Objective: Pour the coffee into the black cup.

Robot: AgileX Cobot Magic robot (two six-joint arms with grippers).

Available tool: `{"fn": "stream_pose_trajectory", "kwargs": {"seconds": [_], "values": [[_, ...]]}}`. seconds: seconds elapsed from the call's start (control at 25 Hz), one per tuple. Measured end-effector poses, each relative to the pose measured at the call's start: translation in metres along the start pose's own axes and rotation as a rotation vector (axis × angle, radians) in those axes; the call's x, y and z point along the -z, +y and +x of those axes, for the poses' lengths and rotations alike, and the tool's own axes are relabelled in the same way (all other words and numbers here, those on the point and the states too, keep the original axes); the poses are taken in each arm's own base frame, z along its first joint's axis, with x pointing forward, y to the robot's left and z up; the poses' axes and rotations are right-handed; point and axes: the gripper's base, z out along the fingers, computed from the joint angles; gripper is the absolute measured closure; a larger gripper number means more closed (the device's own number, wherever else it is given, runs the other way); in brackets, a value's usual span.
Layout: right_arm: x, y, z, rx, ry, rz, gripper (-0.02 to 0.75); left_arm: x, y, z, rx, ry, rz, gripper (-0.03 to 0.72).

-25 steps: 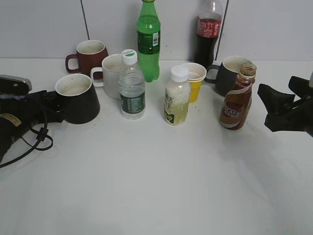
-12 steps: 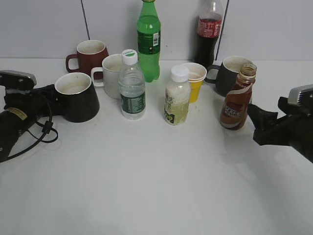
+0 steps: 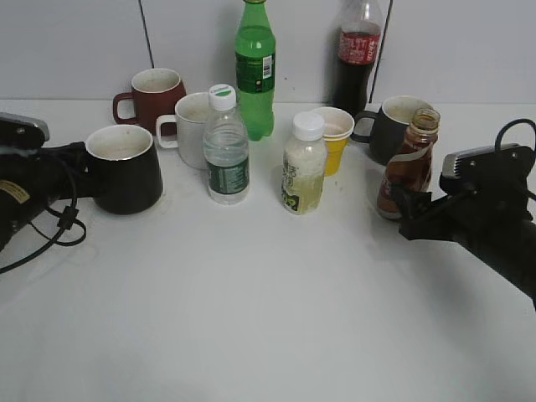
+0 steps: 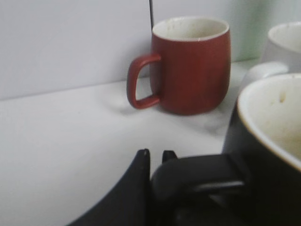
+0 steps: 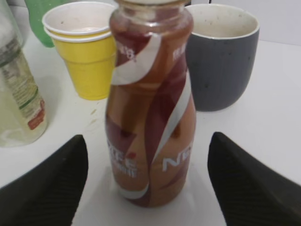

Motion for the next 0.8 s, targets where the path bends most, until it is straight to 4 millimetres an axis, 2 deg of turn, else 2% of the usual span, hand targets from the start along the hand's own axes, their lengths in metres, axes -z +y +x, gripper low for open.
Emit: {"fn": "stream_pose_trajectory", "kwargs": {"seconds": [0.24,0.48,0.56,0.68,0.8], "values": [[-0.023,0.001,0.006,-0.016,-0.004,-0.023,0.14,0.019,-0.01,-0.02,-0.009,-0.033,0.022,0.643],[-0.046,0.0,0.011,-0.034,-0.022,-0.024,0.148,0.033,-0.028,-0.029,-0.022,-0.042,0.077,0.644],[-0.05,0.0,0.011,-0.033,-0.029,-0.023,0.167,0.036,-0.035,-0.031,-0.027,-0.045,0.102,0.644],[-0.052,-0.001,0.01,-0.034,-0.033,-0.019,0.234,0.038,-0.049,-0.032,-0.036,-0.044,0.147,0.644],[-0.052,-0.001,0.01,-0.036,-0.035,-0.013,0.234,0.04,-0.067,-0.031,-0.048,-0.043,0.208,0.644]]}}
